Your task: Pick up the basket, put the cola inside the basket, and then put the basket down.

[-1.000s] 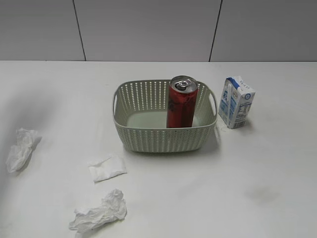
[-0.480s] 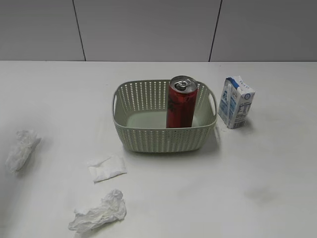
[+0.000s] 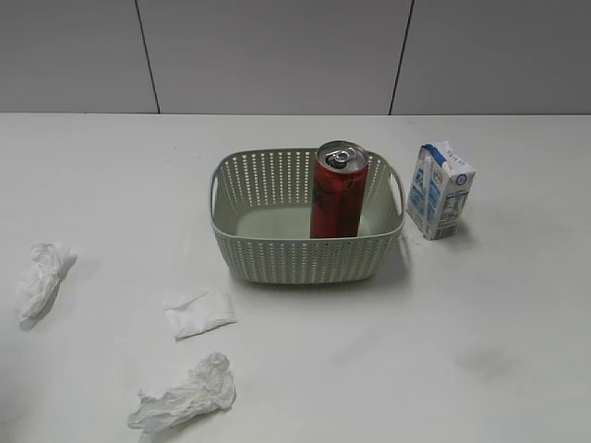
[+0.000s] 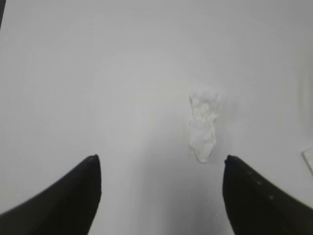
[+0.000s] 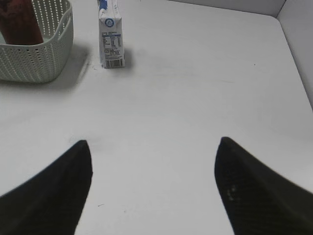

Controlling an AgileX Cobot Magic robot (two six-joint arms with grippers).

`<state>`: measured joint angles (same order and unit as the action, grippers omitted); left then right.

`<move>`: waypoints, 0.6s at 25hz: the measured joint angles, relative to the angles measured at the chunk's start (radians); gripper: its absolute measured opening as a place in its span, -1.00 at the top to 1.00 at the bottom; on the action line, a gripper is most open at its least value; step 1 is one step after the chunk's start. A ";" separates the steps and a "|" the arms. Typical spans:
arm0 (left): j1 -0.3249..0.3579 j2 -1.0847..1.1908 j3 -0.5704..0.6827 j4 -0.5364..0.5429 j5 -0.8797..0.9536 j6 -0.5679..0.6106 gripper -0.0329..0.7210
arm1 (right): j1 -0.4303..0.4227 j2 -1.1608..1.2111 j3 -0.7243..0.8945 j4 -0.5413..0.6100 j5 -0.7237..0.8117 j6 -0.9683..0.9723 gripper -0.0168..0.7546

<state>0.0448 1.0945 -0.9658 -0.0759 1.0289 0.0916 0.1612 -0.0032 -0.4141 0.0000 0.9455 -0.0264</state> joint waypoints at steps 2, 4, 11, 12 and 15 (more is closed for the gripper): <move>0.000 -0.082 0.108 0.008 -0.029 0.000 -0.65 | 0.000 0.000 0.000 0.000 0.000 0.000 -0.58; 0.000 -0.171 0.209 0.012 -0.058 0.001 -0.65 | 0.000 0.000 0.000 0.000 0.000 0.000 -0.58; 0.000 -0.427 0.421 0.012 -0.067 0.003 -0.65 | 0.000 0.000 0.000 0.000 0.000 0.000 -0.58; 0.000 -0.454 0.425 0.013 -0.068 0.003 -0.65 | 0.000 0.000 0.000 0.000 0.000 0.000 -0.58; 0.000 -0.538 0.426 0.014 -0.070 0.003 -0.65 | 0.000 0.000 0.000 0.000 0.000 0.000 -0.58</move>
<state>0.0448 0.5567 -0.5401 -0.0619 0.9587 0.0947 0.1612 -0.0032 -0.4141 0.0000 0.9453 -0.0264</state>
